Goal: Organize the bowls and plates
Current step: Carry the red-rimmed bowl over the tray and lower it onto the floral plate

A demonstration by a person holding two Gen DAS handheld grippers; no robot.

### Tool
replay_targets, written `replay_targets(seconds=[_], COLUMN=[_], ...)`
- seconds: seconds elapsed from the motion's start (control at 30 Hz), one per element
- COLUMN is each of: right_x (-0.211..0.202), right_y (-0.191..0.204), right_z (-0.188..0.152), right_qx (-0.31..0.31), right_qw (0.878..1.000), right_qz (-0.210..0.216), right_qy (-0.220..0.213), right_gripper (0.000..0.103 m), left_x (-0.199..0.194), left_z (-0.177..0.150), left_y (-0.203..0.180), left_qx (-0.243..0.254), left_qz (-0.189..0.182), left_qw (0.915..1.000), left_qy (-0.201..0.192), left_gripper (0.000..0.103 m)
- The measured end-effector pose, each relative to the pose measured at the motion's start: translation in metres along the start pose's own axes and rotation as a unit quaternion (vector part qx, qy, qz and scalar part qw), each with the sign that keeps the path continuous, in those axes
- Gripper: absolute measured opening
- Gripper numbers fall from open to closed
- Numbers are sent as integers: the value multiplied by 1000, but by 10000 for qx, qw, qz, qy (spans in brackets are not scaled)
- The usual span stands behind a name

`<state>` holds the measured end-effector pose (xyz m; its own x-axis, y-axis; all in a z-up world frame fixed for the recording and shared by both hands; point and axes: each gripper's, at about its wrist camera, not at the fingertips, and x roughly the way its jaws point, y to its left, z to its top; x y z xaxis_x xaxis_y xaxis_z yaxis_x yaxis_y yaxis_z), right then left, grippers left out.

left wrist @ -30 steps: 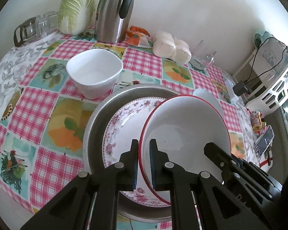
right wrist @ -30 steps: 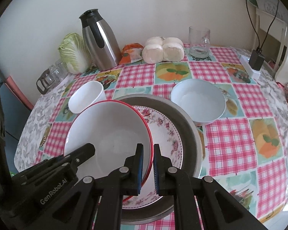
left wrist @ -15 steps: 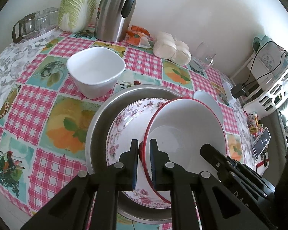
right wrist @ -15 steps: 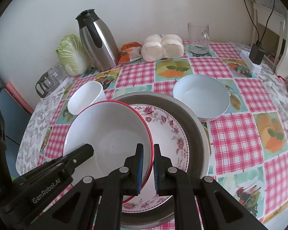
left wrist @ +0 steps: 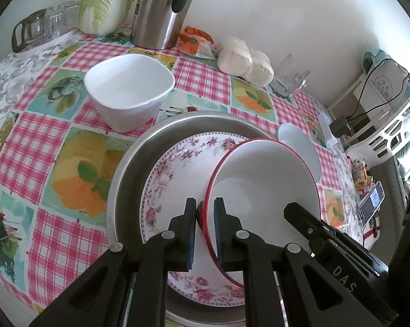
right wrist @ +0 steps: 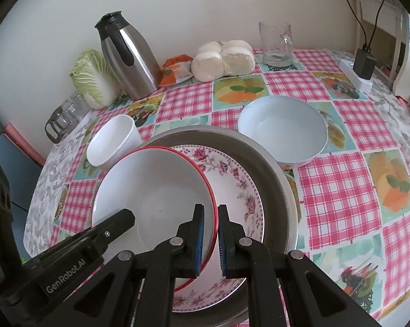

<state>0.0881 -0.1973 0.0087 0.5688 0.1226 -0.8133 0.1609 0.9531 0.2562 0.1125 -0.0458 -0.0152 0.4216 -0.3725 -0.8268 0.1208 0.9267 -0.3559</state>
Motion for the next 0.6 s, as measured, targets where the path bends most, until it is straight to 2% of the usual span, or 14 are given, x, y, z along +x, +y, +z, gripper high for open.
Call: replay_targets(seconds=[0.6], right_x=[10], right_y=[-1], right_z=[2], right_qx=[132], right_qw=[9999], right_qz=[81], right_qy=[26], right_gripper=[14], left_x=[5], left_z=[4], left_y=[6], left_qx=[-251], left_qz=[-117], left_qw=[9996], left_qy=[-2], left_gripper=[16])
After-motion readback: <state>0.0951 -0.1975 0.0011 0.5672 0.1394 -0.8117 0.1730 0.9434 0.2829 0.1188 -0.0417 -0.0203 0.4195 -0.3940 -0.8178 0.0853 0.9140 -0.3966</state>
